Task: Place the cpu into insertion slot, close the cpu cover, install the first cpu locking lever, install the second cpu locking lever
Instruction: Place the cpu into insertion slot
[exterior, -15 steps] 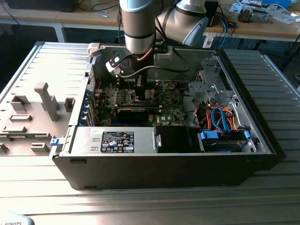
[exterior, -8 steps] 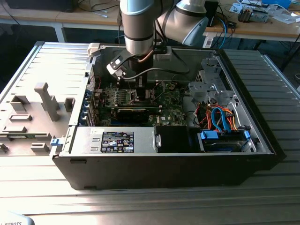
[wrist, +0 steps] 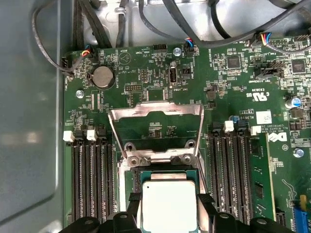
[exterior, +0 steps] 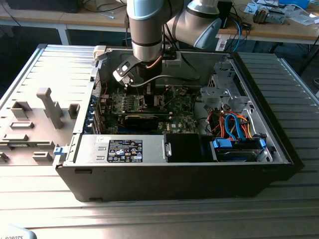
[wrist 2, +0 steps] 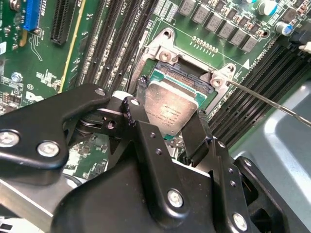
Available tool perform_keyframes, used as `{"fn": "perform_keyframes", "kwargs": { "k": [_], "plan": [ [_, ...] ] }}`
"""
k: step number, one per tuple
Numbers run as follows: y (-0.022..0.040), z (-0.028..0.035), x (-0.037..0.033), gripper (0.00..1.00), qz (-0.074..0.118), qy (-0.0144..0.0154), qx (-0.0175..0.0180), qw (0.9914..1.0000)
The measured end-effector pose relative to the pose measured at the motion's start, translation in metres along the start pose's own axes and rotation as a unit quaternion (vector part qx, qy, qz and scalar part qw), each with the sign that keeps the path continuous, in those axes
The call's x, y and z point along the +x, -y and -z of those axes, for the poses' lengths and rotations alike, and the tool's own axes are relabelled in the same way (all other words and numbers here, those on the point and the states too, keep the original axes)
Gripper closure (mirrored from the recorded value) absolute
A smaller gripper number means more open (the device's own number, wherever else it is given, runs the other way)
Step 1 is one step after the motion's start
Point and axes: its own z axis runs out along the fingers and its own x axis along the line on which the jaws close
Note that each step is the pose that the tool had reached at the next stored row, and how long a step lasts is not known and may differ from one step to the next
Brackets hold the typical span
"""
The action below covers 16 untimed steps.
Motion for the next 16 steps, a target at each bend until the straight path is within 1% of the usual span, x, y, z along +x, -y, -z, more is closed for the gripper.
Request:
{"fn": "perform_keyframes", "kwargs": {
  "k": [2, 4, 16],
  "plan": [
    [0.0002, -0.0014, 0.0007, 0.46, 0.0, 0.0001, 0.0001, 1.0],
    [0.0004, -0.003, 0.003, 0.46, 0.0, -0.0001, 0.0, 1.0],
    [0.0018, -0.0073, 0.0045, 0.46, 0.004, 0.0, 0.0001, 0.99999]
  ]
}}
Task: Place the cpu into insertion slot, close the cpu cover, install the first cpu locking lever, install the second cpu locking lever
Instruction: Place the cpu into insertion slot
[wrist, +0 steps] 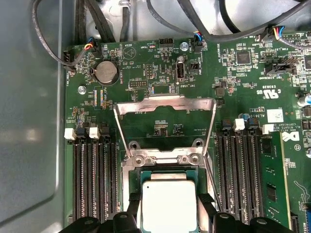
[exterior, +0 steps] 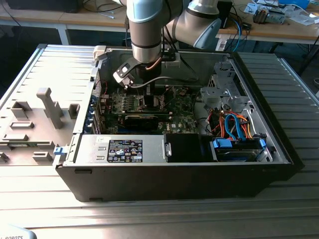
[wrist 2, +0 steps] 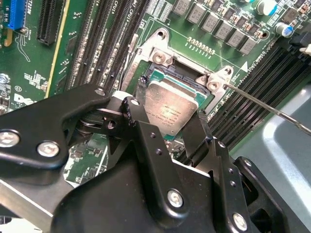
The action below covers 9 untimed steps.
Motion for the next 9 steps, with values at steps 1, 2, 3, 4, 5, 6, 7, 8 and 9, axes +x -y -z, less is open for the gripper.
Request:
{"fn": "perform_keyframes", "kwargs": {
  "k": [1, 2, 3, 4, 5, 6, 7, 8, 9],
  "plan": [
    [0.0, -0.0004, 0.0001, 0.46, 0.0, 0.0001, 0.0, 1.0],
    [0.0001, -0.0006, 0.0003, 0.46, 0.0, 0.0001, 0.0, 1.0],
    [0.0001, -0.0008, 0.0004, 0.46, 0.0, 0.0002, 0.0, 1.0],
    [0.0002, -0.001, 0.0006, 0.46, 0.0, 0.0002, -0.0001, 1.0],
    [0.0003, -0.0011, 0.0007, 0.46, 0.0, 0.0003, -0.0001, 1.0],
    [0.0005, -0.0011, 0.0008, 0.46, 0.0, 0.0004, -0.0001, 1.0],
    [0.0007, -0.0011, 0.0009, 0.46, 0.0, 0.0006, -0.0001, 1.0],
    [0.0008, -0.0011, 0.0009, 0.46, 0.0, 0.0009, -0.0001, 1.0],
    [0.0008, -0.0011, 0.0009, 0.46, 0.0, 0.0009, -0.0001, 1.0]
  ]
}}
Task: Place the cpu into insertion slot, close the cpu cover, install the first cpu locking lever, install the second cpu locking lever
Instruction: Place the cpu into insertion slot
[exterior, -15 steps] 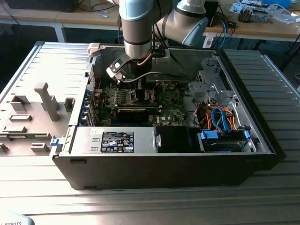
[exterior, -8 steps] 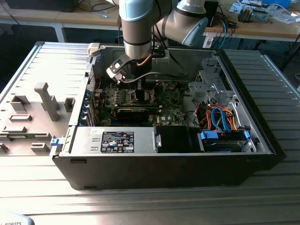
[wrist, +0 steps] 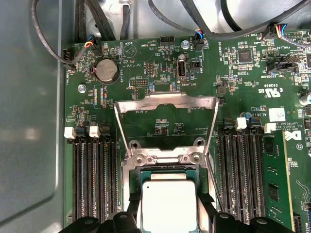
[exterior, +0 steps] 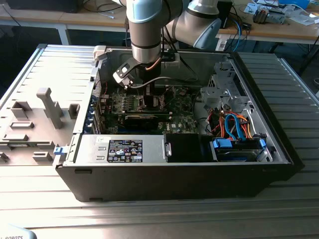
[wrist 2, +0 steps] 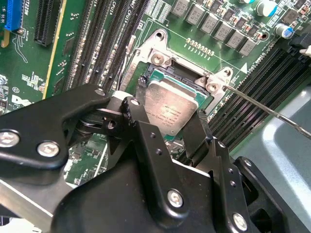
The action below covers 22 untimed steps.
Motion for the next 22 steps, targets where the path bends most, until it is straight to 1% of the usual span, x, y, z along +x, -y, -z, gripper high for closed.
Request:
{"fn": "perform_keyframes", "kwargs": {
  "k": [8, 9, 13, 17, 22],
  "plan": [
    [0.0002, 0.0, 0.0, 0.45, 0.0, 0.0, 0.0, 1.0],
    [0.0002, 0.0, 0.0, 0.38, 0.0, 0.0, 0.0, 1.0],
    [0.0002, 0.0, 0.0, 0.38, 0.0, 0.0, 0.0, 1.0],
    [-0.0016, -0.0001, 0.0001, 0.38, 0.0, 0.0, 0.0, 1.0],
    [-0.0018, -0.0002, 0.0002, 0.38, 0.0, 0.0, 0.0, 1.0]
  ]
}}
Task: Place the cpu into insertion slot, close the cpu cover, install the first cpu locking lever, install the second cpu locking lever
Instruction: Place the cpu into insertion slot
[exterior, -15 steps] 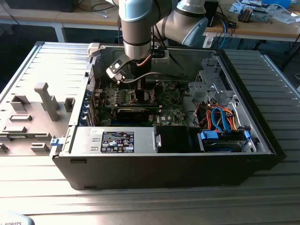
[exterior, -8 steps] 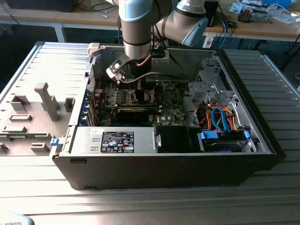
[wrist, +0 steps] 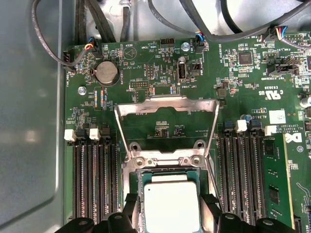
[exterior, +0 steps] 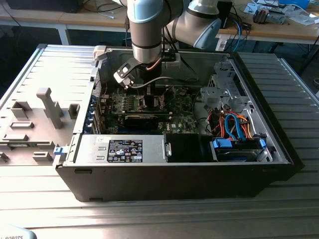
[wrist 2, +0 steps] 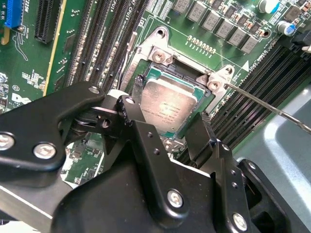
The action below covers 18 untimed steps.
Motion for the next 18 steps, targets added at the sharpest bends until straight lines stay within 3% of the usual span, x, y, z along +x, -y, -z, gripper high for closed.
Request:
{"fn": "perform_keyframes", "kwargs": {
  "k": [5, 7, 16, 17, 18],
  "plan": [
    [0.0, 0.0, 0.0, 0.38, 0.0, -0.0001, 0.0, 1.0],
    [0.0, 0.0001, -0.0001, 0.47, 0.0, -0.0001, 0.0001, 1.0],
    [0.0, -0.0002, 0.0001, 0.45, 0.0, -0.0006, -0.0001, 1.0],
    [0.0, -0.0001, 0.0, 0.39, 0.0, -0.0005, -0.0001, 1.0],
    [0.0, 0.0, 0.0, 0.39, 0.0, -0.0004, 0.0, 1.0]
  ]
}}
